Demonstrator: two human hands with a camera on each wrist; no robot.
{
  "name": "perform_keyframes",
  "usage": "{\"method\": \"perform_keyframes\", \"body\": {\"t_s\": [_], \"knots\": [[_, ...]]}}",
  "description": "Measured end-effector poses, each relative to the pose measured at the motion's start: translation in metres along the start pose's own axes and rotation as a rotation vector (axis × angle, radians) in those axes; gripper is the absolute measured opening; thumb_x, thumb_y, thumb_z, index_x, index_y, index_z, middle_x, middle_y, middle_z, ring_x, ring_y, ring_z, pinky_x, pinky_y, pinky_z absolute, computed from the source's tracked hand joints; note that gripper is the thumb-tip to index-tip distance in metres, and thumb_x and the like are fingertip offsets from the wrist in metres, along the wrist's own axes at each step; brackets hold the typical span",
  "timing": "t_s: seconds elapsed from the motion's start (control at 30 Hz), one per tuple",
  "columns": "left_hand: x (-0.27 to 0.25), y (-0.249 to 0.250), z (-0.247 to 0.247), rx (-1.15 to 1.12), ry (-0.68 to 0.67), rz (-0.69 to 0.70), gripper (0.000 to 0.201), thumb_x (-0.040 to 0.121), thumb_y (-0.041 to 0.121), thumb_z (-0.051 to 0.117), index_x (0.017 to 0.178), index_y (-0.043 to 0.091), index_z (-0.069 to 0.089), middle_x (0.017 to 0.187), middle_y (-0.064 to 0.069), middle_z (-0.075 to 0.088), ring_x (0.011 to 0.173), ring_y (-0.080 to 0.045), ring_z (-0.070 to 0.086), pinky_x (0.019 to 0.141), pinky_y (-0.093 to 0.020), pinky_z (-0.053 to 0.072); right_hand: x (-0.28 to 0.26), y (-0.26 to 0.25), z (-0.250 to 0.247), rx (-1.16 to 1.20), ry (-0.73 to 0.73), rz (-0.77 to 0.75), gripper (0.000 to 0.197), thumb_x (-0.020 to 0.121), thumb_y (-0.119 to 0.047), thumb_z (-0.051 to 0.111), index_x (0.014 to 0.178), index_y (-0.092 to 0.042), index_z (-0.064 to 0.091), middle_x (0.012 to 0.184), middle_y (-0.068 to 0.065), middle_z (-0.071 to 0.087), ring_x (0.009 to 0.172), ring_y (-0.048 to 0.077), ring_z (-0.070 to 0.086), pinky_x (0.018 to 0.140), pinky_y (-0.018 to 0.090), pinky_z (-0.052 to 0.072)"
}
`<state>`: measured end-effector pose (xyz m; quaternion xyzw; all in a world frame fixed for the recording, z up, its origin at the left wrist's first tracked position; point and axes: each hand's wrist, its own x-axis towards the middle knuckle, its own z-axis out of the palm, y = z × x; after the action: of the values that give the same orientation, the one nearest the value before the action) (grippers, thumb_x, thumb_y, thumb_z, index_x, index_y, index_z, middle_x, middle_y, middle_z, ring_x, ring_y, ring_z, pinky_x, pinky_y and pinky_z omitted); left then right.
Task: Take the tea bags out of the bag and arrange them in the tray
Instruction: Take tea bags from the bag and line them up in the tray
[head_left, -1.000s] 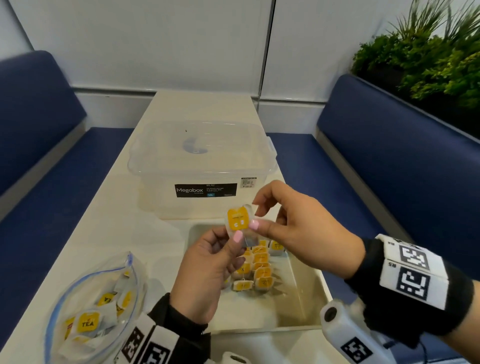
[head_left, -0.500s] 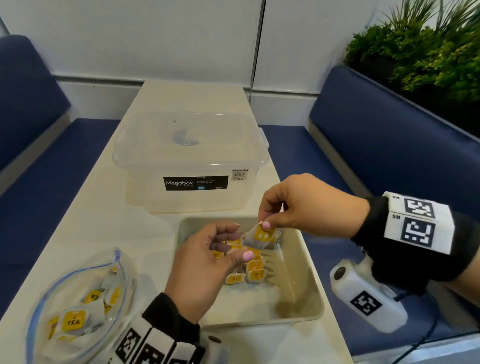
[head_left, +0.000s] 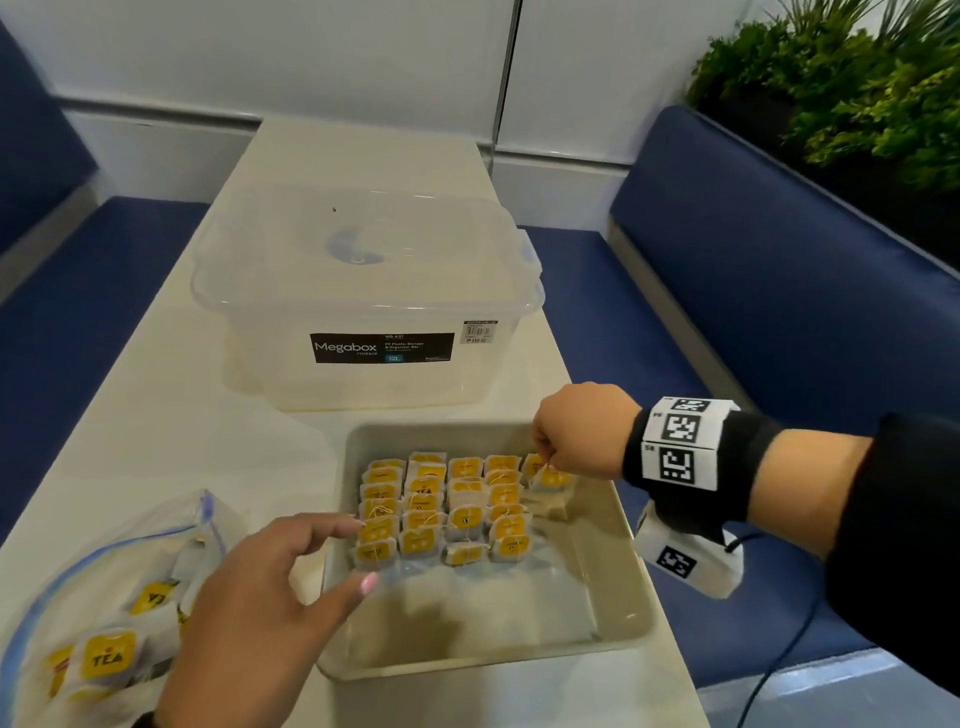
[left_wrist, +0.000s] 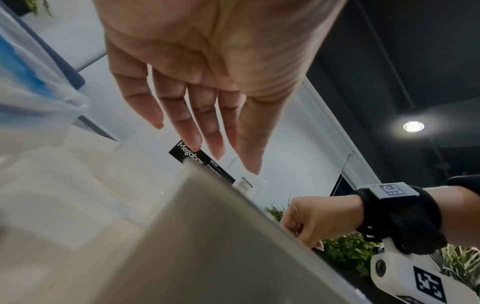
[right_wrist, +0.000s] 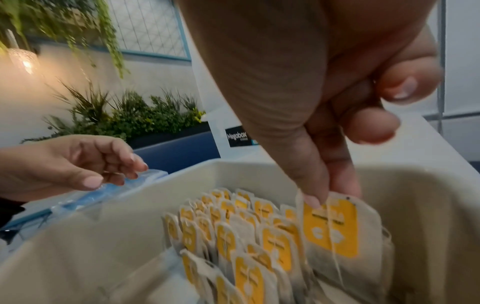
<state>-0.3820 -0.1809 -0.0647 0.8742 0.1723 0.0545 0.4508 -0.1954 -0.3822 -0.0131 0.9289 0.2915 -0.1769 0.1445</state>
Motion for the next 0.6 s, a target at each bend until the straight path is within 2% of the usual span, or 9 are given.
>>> {"method": "perform_keyframes", "body": {"t_s": [0.1, 0.23, 0.4, 0.6], "knots": [[-0.003, -0.002, -0.001, 0.013, -0.030, -0.053, 0.038, 0.062, 0.020, 0.084, 0.082, 0.044, 0.061, 0.091, 0.018, 0.063, 0.095, -0.011, 0.058, 0.087, -0.035, 0.045, 0.011, -0.003, 0.008, -0.027, -0.033, 0.018, 0.020, 0.085, -0.011, 0.051, 0.091, -0.013, 0.070, 0.088, 0.006, 0.068, 0.074, 0.023, 0.061, 0.065, 0.029, 0.049], [-0.004, -0.004, -0.002, 0.038, -0.079, -0.078, 0.038, 0.063, 0.024, 0.083, 0.082, 0.047, 0.059, 0.092, 0.020, 0.061, 0.096, -0.009, 0.057, 0.083, -0.028, 0.041, 0.022, -0.006, 0.013, -0.061, -0.048, 0.034, 0.020, 0.087, -0.012, 0.051, 0.095, -0.012, 0.070, 0.090, 0.006, 0.068, 0.072, 0.023, 0.058, 0.063, 0.028, 0.046], [-0.004, -0.007, -0.002, 0.034, -0.103, -0.100, 0.038, 0.063, 0.025, 0.083, 0.082, 0.048, 0.059, 0.093, 0.025, 0.059, 0.097, -0.008, 0.057, 0.085, -0.031, 0.043, 0.028, -0.012, 0.013, -0.097, -0.069, 0.043, 0.017, 0.089, -0.013, 0.052, 0.094, -0.010, 0.068, 0.079, 0.004, 0.057, 0.068, 0.022, 0.053, 0.061, 0.028, 0.041], [-0.003, -0.011, -0.001, 0.014, -0.101, -0.105, 0.038, 0.062, 0.027, 0.083, 0.083, 0.049, 0.060, 0.092, 0.024, 0.060, 0.096, -0.005, 0.057, 0.084, -0.031, 0.044, 0.028, -0.018, 0.015, -0.139, -0.081, 0.046, 0.016, 0.091, -0.013, 0.050, 0.091, -0.008, 0.065, 0.061, -0.001, 0.041, 0.063, 0.020, 0.049, 0.061, 0.028, 0.038]]}}
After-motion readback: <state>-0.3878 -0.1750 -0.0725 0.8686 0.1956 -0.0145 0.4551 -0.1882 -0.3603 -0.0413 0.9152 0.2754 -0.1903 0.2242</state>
